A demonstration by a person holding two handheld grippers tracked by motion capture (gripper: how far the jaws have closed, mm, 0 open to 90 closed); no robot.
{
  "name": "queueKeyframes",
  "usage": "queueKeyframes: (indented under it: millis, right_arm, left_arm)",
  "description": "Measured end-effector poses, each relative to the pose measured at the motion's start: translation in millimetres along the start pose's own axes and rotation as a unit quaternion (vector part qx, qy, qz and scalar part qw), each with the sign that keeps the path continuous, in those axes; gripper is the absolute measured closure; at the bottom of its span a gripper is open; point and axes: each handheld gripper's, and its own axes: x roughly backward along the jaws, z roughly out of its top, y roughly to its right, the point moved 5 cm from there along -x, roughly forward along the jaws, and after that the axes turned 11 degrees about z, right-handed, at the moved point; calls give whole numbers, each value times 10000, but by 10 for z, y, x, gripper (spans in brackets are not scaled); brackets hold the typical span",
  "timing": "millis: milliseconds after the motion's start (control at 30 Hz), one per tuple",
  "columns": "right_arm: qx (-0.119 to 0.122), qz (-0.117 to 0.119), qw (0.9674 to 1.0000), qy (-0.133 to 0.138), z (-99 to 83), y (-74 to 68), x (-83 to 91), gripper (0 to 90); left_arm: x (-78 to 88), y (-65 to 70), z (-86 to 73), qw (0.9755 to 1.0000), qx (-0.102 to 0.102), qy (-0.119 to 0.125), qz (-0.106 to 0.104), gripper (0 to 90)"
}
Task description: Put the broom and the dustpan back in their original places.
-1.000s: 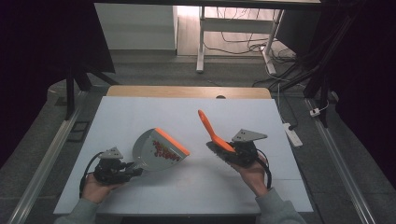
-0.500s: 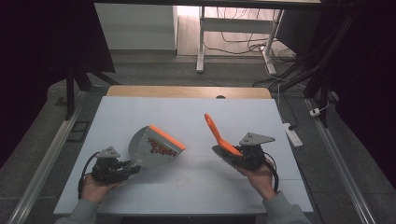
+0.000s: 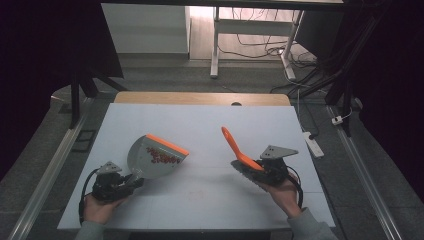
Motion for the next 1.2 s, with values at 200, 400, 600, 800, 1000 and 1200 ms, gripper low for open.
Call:
queueKeyframes:
  millis: [200, 400, 600, 800, 1000, 1200]
  right_arm:
    - [-41, 81, 10000, -15, -6, -66, 18, 706]
    - [-146, 91, 9999, -1, -45, -95, 79, 706]
    - [-321, 133, 9994, -14, -93, -97, 89, 705]
    - [-484, 214, 9986, -51, -145, -97, 74, 706]
    - [-700, 320, 9969, -154, -219, -79, 11, 706]
    - [-963, 283, 9945, -291, -322, 20, -30, 706]
  left_arm:
    - [-1, -29, -38, 9993, 303, 15, 217, 617]
    - [-24, -54, -82, 9970, 524, -19, 574, 618]
    - [-58, -28, -135, 9944, 686, -121, 796, 617]
    - [-92, -40, -141, 9905, 906, -102, 1033, 617]
    - [-137, -38, -166, 9870, 1076, -194, 1177, 617]
    - [-175, -16, -158, 9851, 1129, -241, 1276, 617]
